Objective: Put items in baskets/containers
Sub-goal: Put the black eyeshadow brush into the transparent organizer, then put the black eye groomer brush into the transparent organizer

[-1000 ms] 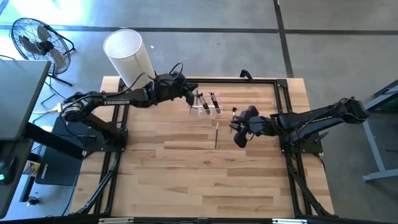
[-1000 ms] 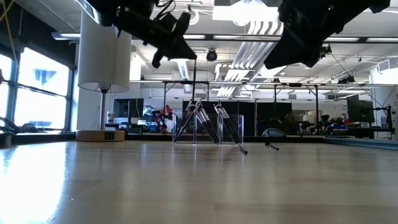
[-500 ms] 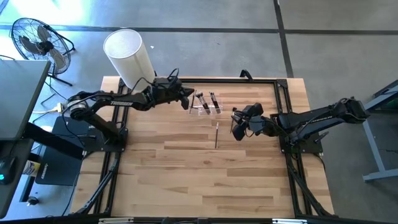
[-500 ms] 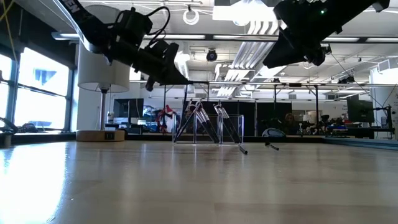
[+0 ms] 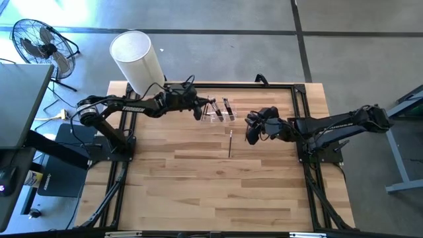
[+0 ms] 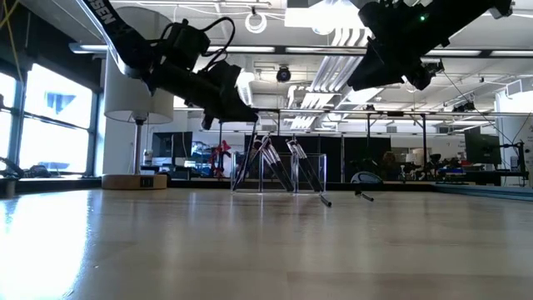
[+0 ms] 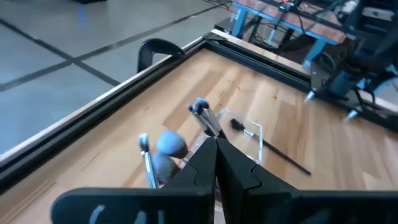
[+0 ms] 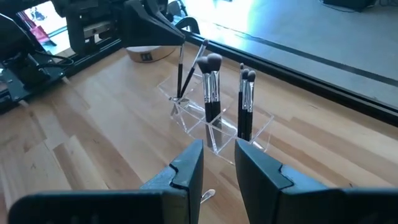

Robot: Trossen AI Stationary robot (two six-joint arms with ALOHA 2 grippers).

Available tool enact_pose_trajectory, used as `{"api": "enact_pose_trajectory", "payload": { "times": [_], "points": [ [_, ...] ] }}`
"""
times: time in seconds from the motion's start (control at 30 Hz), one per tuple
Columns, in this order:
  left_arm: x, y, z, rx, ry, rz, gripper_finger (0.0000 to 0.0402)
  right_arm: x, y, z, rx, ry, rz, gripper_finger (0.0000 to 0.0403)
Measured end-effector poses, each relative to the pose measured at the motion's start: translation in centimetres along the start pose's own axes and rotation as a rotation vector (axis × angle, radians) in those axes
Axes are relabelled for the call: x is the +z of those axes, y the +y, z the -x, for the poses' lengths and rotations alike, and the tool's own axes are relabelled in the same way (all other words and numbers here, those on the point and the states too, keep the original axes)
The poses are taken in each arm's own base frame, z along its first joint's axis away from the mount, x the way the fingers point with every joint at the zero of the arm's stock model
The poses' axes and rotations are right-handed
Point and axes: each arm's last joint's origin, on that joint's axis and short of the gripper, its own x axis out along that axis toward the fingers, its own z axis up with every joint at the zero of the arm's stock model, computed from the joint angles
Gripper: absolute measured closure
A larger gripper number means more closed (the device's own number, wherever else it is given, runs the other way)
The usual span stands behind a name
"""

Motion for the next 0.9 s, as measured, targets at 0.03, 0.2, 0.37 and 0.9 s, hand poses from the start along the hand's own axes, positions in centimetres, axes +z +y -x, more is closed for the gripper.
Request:
{"api": "enact_pose_trajectory", "payload": {
  "times": [0.03, 0.2, 0.37, 0.9],
  "points": [
    [0.0, 0.0, 0.0, -0.008, 0.001, -0.016, 0.0399, 0.0, 0.0, 0.0, 0.003, 0.003, -0.001, 0.0316],
    [0.0, -0.1, 0.0, -0.021, 0.003, -0.031, 0.0366, 0.0, 0.0, 0.0, 0.011, 0.01, -0.002, 0.0316],
    [0.0, -0.1, 0.0, -0.017, 0.002, -0.023, 0.0298, 0.0, 0.0, 0.0, 0.012, 0.011, 0.014, 0.0316],
    [5.9, -7.4, 2.1, 0.047, -0.009, -0.029, 0.0266, 0.2, -0.4, 0.0, -0.116, -0.05, 0.346, 0.0316]
  ]
}}
